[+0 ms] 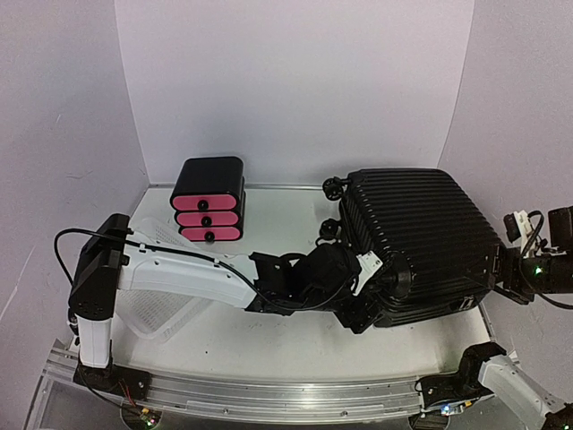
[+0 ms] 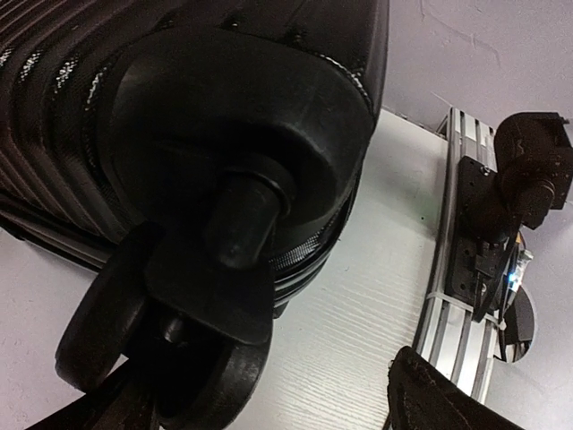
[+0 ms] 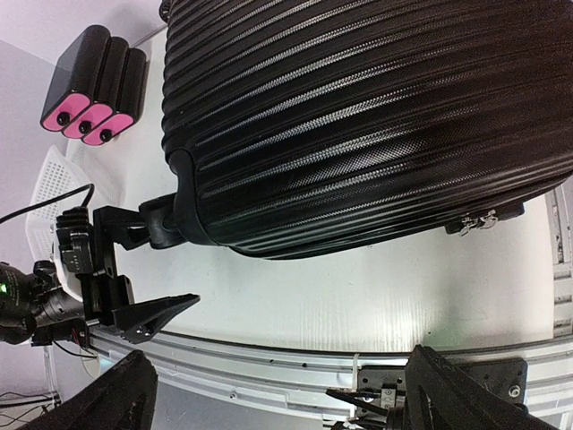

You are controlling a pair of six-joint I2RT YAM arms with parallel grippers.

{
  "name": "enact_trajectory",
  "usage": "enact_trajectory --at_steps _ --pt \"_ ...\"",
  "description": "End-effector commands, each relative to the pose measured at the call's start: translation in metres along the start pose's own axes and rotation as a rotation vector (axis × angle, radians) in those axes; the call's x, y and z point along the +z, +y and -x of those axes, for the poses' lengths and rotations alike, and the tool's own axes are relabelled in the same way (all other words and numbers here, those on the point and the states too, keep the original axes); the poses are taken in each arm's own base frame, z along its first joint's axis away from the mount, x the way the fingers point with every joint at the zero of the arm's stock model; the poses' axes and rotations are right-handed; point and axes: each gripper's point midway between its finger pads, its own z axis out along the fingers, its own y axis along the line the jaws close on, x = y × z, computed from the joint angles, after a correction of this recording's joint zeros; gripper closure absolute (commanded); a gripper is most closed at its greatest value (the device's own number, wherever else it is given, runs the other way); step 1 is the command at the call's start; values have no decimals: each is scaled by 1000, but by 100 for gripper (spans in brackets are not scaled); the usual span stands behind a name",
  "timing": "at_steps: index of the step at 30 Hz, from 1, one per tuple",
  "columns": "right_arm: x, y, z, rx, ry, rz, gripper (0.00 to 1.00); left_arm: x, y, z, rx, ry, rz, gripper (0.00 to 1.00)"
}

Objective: Open, take out, and arrange the luggage

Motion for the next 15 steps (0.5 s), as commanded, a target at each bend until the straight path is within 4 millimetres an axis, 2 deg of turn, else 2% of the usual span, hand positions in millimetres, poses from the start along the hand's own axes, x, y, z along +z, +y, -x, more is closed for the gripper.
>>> enact_trajectory --at_steps 1,9,13,15 --pt "-8 6 9 -10 -36 10 2 -23 37 60 -33 -203 142 11" --pt "-15 6 17 -4 -27 -26 2 -48 39 51 19 -187 135 1" --pt "-17 -1 20 1 -13 -76 2 -45 44 59 2 -183 34 1" --pt "-16 -12 18 3 4 -143 2 -40 36 69 19 -188 -62 1"
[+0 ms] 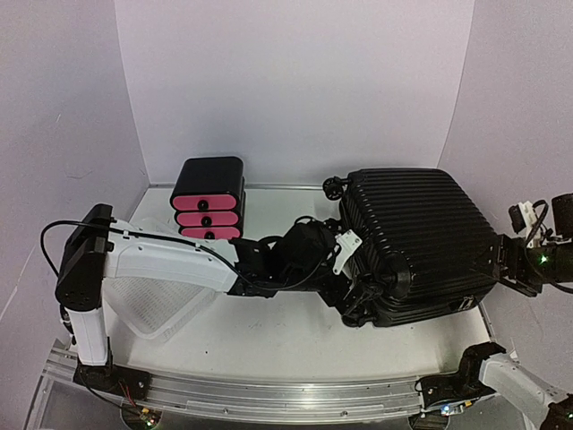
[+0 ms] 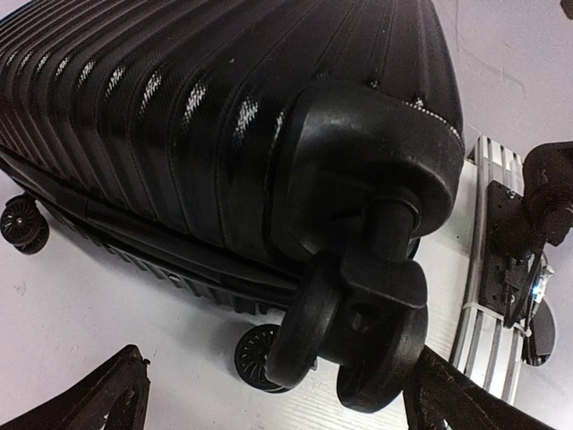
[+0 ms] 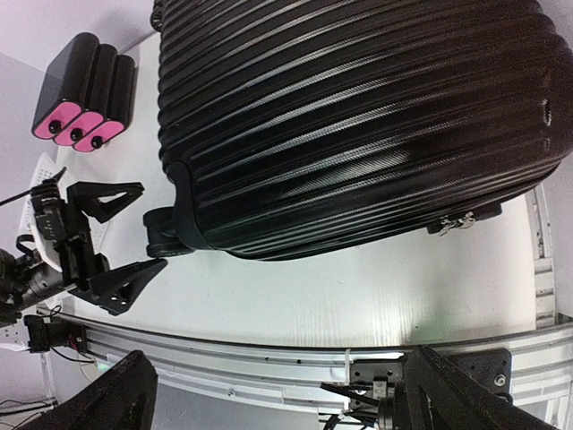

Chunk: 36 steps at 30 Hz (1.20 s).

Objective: Open, take out, and arrange the luggage

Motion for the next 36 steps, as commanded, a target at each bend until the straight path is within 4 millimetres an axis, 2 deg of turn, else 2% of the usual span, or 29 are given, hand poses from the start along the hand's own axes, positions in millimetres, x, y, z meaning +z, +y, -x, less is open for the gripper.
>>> enact_trajectory --at_steps 1,3,5,11,14,21,25,30,36 --pt "-2 -20 4 -5 16 -130 2 -15 -23 62 22 -129 -231 1" --pt "-1 -27 0 -18 47 -170 2 -12 -39 66 47 -130 -325 1" --pt "-1 -29 -2 -28 68 -185 2 -6 -46 67 58 -124 -365 1" --pt "-11 -15 -7 -57 46 -107 2 10 -51 72 45 -125 -425 2" --pt "-11 -8 -9 -62 48 -66 2 18 -54 63 26 -85 -443 7" --pt "-5 5 -12 -48 66 23 2 31 -32 45 14 -32 -314 20" --pt "0 8 -10 -44 78 44 2 29 -22 41 13 -19 -275 33" --pt "6 7 -7 -44 81 46 2 17 -1 44 -21 -21 -230 57" --pt "16 7 -5 -32 93 53 2 -8 29 36 -32 -10 -148 68"
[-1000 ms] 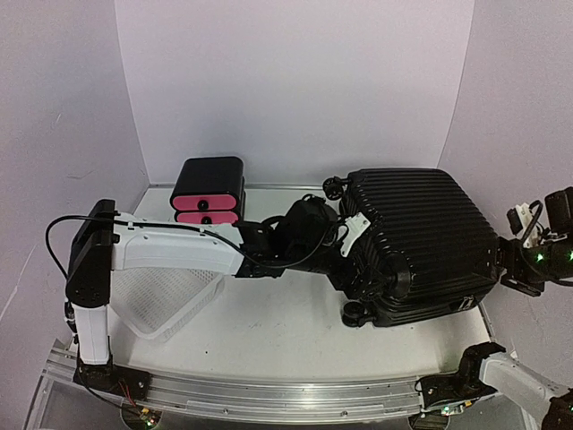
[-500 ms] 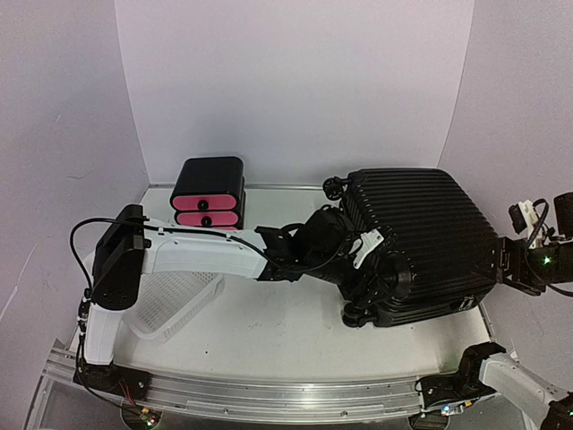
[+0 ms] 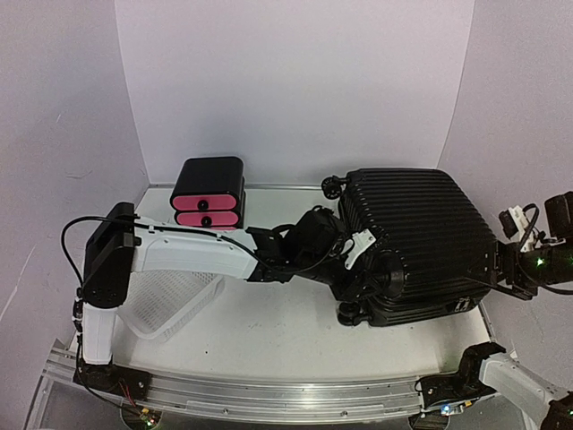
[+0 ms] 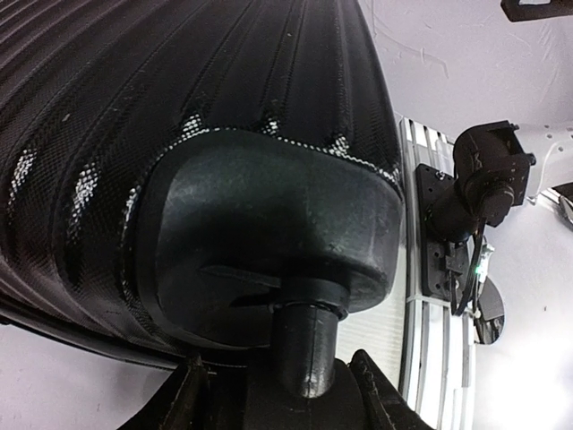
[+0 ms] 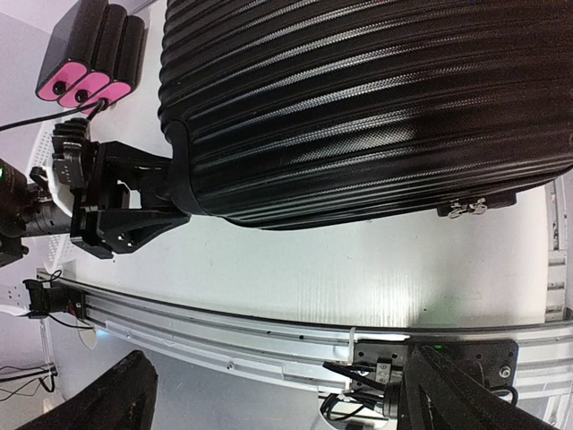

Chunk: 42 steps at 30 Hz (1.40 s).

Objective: Open, take out, and arrange the luggage

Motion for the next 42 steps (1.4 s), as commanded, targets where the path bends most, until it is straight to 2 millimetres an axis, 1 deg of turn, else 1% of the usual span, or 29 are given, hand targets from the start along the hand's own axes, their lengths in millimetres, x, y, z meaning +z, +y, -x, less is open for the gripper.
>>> enact_trajectory --at_steps 1,3,6,9,11,12,14,16,17,19,21,25,28,32,33,34,35,37,39,40,41,42 --pt "10 2 10 4 -5 22 2 -58 44 20 -38 -40 180 70" --pt "15 1 12 11 8 21 2 -73 57 15 -39 -34 229 72" --pt "20 1 15 30 17 27 2 -98 84 1 -64 -3 323 73" --pt "25 2 19 39 22 36 2 -124 120 -16 -108 45 446 76" --pt "29 0 21 51 27 29 2 -144 148 -24 -152 58 527 78" --pt "31 0 22 61 33 28 2 -154 158 -26 -176 61 552 79" --pt "36 2 23 74 48 43 2 -170 174 -30 -207 60 592 80" --pt "39 4 24 86 57 59 2 -183 182 -29 -215 53 615 79" --pt "40 4 25 88 59 63 2 -185 182 -28 -215 49 610 79" --pt "44 3 25 94 69 59 2 -185 177 -22 -216 37 579 79" --pt "48 1 26 105 87 53 2 -177 164 -16 -236 23 486 79" --pt "57 0 27 129 101 60 2 -157 148 -5 -286 10 350 80" --pt "61 1 29 141 98 79 2 -144 138 4 -286 7 319 79" --pt "63 1 34 135 102 74 2 -130 116 12 -228 19 299 76" --pt "63 1 36 133 102 70 2 -127 111 12 -215 24 289 74" --pt "63 2 39 129 100 69 2 -127 105 13 -205 29 277 69" --pt "64 3 43 126 96 70 2 -127 100 14 -197 34 264 59" --pt "65 4 54 121 88 65 2 -134 95 17 -210 35 263 35" --pt "65 4 71 109 69 44 2 -145 92 22 -216 32 272 16" --pt "68 4 81 106 67 32 2 -154 88 30 -219 23 274 8" --pt "70 3 92 101 57 17 2 -161 86 33 -230 22 273 3" --pt "72 3 103 94 45 7 2 -169 85 41 -240 10 275 1"
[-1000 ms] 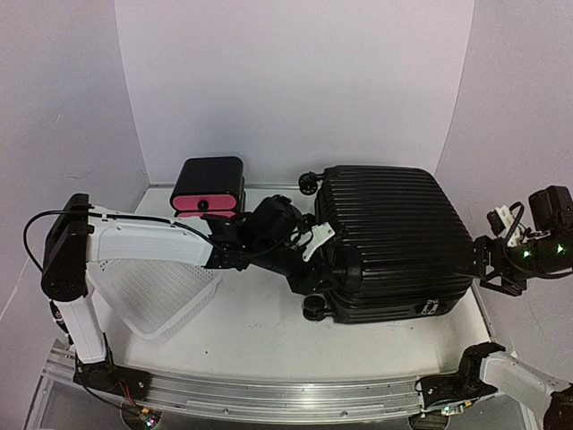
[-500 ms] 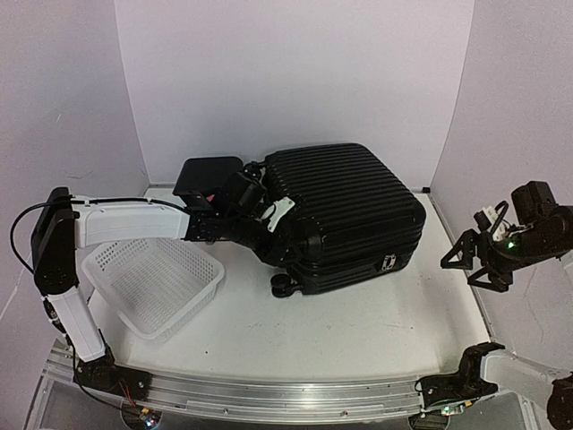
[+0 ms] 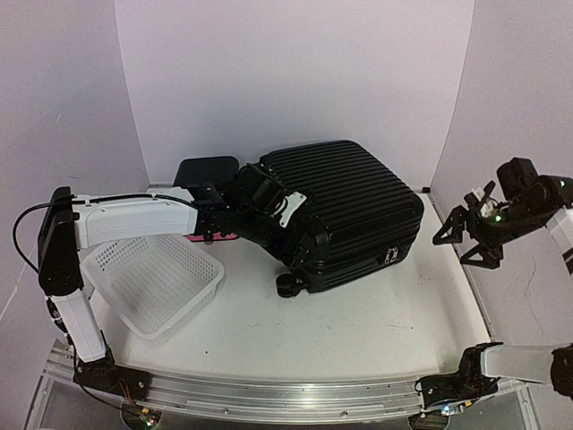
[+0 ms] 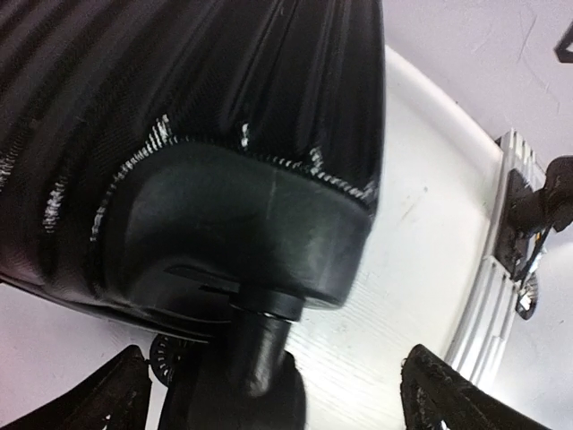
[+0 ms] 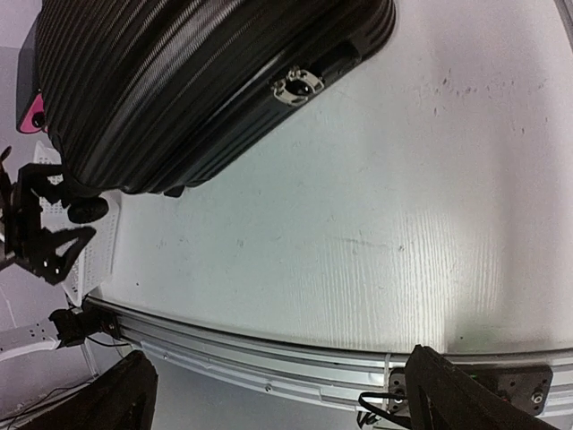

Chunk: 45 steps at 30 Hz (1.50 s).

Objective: Open, take out, and arrange the luggage

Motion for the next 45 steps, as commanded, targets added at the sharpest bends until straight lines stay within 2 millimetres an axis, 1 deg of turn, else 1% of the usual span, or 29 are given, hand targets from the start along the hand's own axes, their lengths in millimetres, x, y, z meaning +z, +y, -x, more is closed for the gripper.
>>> enact_trajectory --at_steps 1,3,4,6,7,9,11,12,14,15,16,17,20,21,22,24,26,30,32,35,37,42,44,45 --pt "-8 16 64 -65 -134 -19 2 -71 -19 60 -39 -148 -20 1" --pt "-7 20 90 -81 -162 -40 2 -88 -15 68 -89 -169 -17 1" --pt "-5 21 103 -84 -170 -55 2 -97 -7 71 -123 -188 12 1" --pt "-2 23 131 -92 -196 -80 2 -109 14 73 -213 -224 92 1" --pt "2 24 145 -94 -205 -89 2 -113 28 74 -269 -239 123 1" --pt "10 29 173 -108 -222 -92 2 -117 45 79 -383 -258 131 0" --pt "17 32 200 -115 -235 -92 2 -114 56 85 -480 -262 95 1" --pt "18 38 214 -121 -249 -80 2 -111 57 90 -517 -262 60 1" --pt "26 41 235 -126 -249 -63 2 -102 59 101 -555 -268 15 2" --pt "30 42 243 -124 -245 -53 2 -95 63 103 -573 -266 10 2" --pt "35 43 252 -122 -244 -38 2 -92 65 109 -582 -278 6 2" --pt "46 41 261 -113 -222 -16 2 -87 68 111 -588 -283 5 1" --pt "67 53 277 -135 -177 85 2 -74 81 117 -597 -302 28 1" --pt "68 48 285 -117 -175 108 2 -69 85 117 -597 -298 31 1" --pt "73 47 289 -109 -161 136 2 -62 88 118 -597 -291 29 1" --pt "84 53 287 -119 -120 202 2 -50 91 120 -588 -274 5 1" --pt "94 56 281 -118 -76 253 2 -40 92 122 -573 -259 -8 1" --pt "105 58 257 -112 12 339 3 -20 93 121 -542 -228 -32 5" --pt "105 60 247 -110 31 367 5 -8 93 117 -542 -203 -51 9" --pt "105 58 231 -97 45 388 9 4 89 118 -538 -180 -99 12" --pt "102 55 217 -89 48 384 9 10 87 118 -536 -169 -123 14" --pt "96 52 180 -69 47 412 10 18 81 122 -509 -159 -168 16" --pt "97 42 163 -44 56 379 9 19 80 123 -499 -157 -173 17" --pt "96 40 157 -38 54 370 9 18 80 125 -491 -160 -176 17"
